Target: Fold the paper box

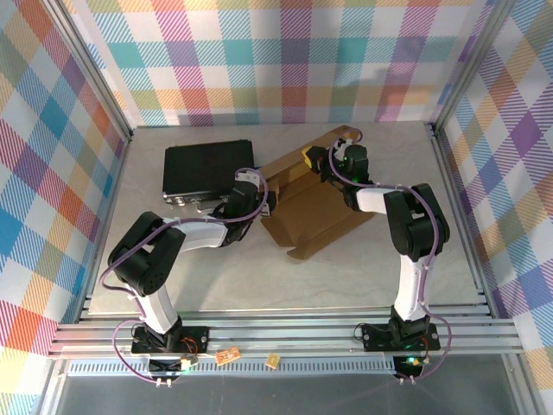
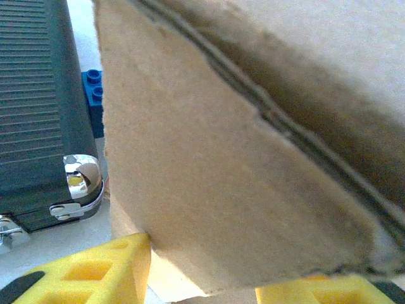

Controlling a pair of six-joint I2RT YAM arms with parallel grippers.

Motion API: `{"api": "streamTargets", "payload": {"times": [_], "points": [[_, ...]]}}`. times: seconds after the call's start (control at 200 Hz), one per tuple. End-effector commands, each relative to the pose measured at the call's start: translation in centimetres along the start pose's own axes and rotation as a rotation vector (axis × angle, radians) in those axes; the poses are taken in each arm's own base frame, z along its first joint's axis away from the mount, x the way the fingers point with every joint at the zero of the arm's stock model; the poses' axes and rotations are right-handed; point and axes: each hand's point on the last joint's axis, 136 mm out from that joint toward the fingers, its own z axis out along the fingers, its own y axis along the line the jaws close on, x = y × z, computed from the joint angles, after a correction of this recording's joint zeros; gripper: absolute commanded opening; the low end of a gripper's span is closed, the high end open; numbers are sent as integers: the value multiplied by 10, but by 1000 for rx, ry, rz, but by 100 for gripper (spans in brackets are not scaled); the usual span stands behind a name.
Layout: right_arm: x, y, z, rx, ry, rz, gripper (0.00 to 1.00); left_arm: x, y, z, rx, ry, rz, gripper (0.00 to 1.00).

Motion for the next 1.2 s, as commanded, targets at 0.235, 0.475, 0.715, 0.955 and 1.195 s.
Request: {"api": "streamTargets", "payload": {"times": [0.235, 0.475, 0.715, 0.955, 1.195], "points": [[19, -13, 3, 34, 54, 15, 0, -29, 2, 13, -84, -121, -63, 36], [19, -10, 3, 38, 57, 22, 0, -21, 6, 24, -139, -93, -18, 29], [21, -9, 5, 60, 74, 42, 0, -18, 4, 38, -143, -79, 20, 15], [21, -8, 4, 83, 84, 53, 0, -20, 8, 49, -178, -78, 24, 0], [20, -11, 2, 108, 77, 70, 0, -19, 23, 48, -364, -31, 14, 0]]}}
